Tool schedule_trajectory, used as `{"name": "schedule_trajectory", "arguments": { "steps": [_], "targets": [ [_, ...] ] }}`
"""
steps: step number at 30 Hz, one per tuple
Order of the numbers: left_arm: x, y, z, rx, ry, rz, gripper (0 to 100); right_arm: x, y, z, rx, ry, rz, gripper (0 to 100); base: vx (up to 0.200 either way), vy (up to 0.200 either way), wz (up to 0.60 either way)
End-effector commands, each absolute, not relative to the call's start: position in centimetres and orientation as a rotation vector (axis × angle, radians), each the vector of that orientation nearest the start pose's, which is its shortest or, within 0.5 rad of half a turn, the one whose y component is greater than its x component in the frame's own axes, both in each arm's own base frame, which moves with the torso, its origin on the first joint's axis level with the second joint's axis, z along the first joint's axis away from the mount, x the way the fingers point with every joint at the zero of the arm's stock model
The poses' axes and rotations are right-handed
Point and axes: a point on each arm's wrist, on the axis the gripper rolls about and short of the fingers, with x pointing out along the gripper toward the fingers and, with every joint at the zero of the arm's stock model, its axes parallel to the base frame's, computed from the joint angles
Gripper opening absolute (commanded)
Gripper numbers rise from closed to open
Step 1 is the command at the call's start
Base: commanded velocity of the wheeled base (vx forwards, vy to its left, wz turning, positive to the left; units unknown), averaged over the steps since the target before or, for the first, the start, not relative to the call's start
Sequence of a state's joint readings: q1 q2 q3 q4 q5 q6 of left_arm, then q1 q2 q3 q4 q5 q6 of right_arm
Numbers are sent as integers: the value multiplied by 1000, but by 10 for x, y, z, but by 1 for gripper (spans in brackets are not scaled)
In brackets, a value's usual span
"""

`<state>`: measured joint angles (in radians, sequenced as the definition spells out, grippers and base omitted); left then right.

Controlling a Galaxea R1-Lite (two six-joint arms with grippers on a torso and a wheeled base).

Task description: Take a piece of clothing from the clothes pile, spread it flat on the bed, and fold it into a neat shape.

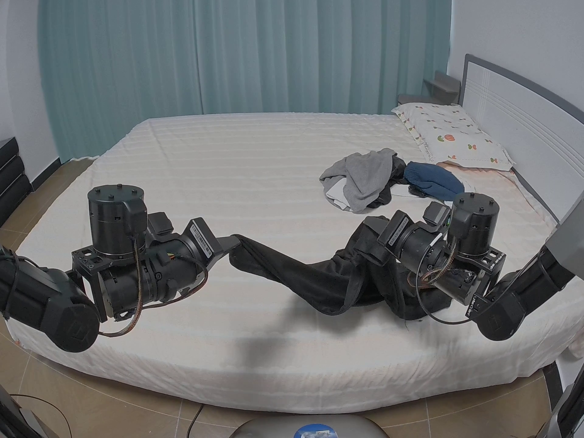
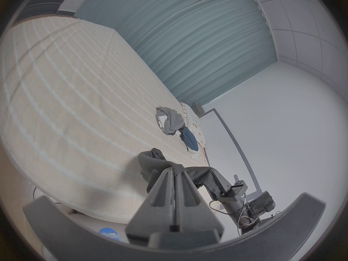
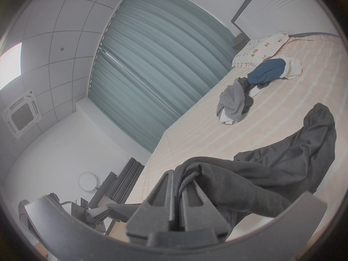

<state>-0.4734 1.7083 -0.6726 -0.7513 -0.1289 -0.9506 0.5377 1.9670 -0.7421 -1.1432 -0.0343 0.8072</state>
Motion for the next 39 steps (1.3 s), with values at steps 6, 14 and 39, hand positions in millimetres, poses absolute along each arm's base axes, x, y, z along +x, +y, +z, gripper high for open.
{"name": "schedule_trajectory", "arguments": {
  "steps": [6,14,39],
  "targets": [
    [258,-135,154,-864,550,-413,0,298,175,127,764,286,432,0,0,200,0],
    [256,-136,155,-864,552,-417,0,296,172,124,769,303,426,0,0,200,0],
    [253,-140,155,-861,566,-433,0,281,154,140,808,273,404,0,-40,64,0]
  ]
}}
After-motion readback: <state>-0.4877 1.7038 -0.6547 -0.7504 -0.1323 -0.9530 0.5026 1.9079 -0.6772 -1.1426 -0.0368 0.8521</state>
